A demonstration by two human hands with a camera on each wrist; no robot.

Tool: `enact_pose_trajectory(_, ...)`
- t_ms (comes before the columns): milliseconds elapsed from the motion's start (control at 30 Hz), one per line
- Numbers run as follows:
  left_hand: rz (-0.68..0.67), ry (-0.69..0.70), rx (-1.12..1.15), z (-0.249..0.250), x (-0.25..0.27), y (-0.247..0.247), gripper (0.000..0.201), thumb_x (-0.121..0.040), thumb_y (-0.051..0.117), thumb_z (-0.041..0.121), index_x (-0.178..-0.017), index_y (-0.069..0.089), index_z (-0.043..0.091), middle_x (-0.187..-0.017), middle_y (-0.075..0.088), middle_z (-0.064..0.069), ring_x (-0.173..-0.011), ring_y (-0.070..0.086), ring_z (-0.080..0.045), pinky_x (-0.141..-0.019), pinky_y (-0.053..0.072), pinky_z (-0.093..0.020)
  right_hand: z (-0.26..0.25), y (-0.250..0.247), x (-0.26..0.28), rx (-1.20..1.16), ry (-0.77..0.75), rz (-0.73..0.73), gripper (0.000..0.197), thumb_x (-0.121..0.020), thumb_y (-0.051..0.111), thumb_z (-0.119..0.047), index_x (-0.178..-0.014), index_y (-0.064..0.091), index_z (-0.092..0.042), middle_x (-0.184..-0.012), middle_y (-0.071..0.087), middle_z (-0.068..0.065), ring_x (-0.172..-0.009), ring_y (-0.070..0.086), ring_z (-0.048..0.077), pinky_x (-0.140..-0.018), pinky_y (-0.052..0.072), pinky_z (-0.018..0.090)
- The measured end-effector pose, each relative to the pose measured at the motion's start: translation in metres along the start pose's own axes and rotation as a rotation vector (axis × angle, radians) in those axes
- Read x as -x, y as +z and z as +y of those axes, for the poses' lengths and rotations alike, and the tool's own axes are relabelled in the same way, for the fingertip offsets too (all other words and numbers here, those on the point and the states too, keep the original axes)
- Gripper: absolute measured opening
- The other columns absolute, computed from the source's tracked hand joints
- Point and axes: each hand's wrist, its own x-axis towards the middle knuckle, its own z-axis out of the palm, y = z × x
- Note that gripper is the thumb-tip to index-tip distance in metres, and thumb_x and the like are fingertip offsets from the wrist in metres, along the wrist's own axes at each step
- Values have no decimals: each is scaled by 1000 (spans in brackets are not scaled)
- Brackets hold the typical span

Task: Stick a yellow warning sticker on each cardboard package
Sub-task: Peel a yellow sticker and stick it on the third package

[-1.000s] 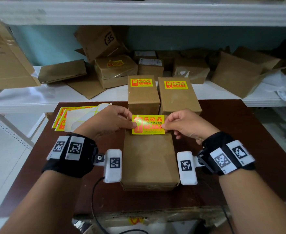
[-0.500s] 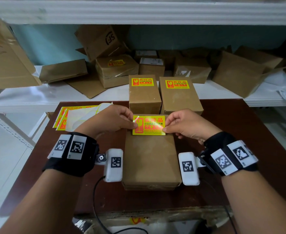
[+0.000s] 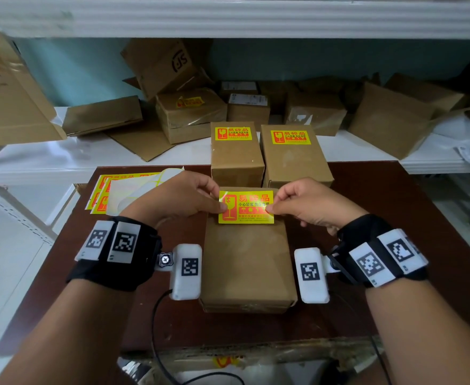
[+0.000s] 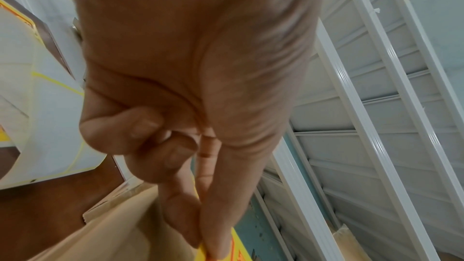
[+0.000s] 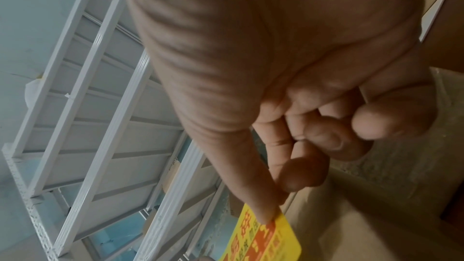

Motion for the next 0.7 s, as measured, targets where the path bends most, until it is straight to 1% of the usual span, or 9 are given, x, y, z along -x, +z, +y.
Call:
enact_pose_trajectory(67,-3,-1,2,-1,0,1,25,-78,84,16,-96,68,8,-82,73,-13,-56,50,-7,-42,35,-13,0,1,0,2,6,3,20,-87,78,-27,-89,71,-8,-49,52,-13,-50,41,7,-43,38,19)
enact_pose_trajectory(167,-6,0,17,-2,-1,2,24,-77,85,16,-94,68,9,-77,70,-8,-64,50,-14,-43,34,-15,-1,2,1,26,10,1,18,-87,78,-27,-85,71,-10,-55,52,-10,-51,41,6,-43,37,17)
enact_pose_trajectory(300,-4,3,-1,-1,-2,1,23,-77,84,16,-93,68,11,-78,71,-8,-67,52,-16,-43,34,-15,-1,2,1,30,10,1,17,-87,78,-26,-80,70,-12,-55,51,-10,-52,42,6,-42,36,17)
enact_pose_trajectory(400,-9,8,-3,-1,-2,1,25,-78,84,15,-95,68,7,-79,70,-9,-68,53,-17,-42,35,-14,-1,2,1,38,11,0,18,-86,78,-27,-79,69,-13,-58,53,-10,-55,44,6,-42,37,16)
enact_pose_trajectory(467,-6,13,-17,-2,-2,2,24,-77,84,15,-94,68,8,-78,71,-8,-64,54,-13,-42,36,-13,-2,2,1,46,13,-3,18,-87,78,-27,-79,69,-14,-61,55,-11,-58,45,6,-44,37,16)
enact_pose_trajectory(533,0,16,-36,-3,-4,3,23,-77,85,15,-93,69,9,-76,71,-6,-57,54,-7,-42,36,-11,-3,2,2,55,16,-7,17,-87,77,-28,-80,68,-15,-66,57,-8,-60,47,7,-45,38,17)
enact_pose_trajectory(633,3,17,-49,-4,-6,4,23,-77,85,14,-93,69,8,-74,70,-5,-51,52,-4,-41,36,-11,-3,3,1,58,18,-9,16,-87,77,-27,-79,69,-16,-69,59,-6,-60,47,7,-45,39,17)
enact_pose_trajectory(700,4,16,-50,-4,-6,5,22,-77,84,13,-92,68,8,-70,69,-2,-47,52,1,-41,35,-10,-3,3,2,56,17,-9,16,-87,78,-27,-79,69,-16,-68,58,-6,-58,46,7,-44,39,17)
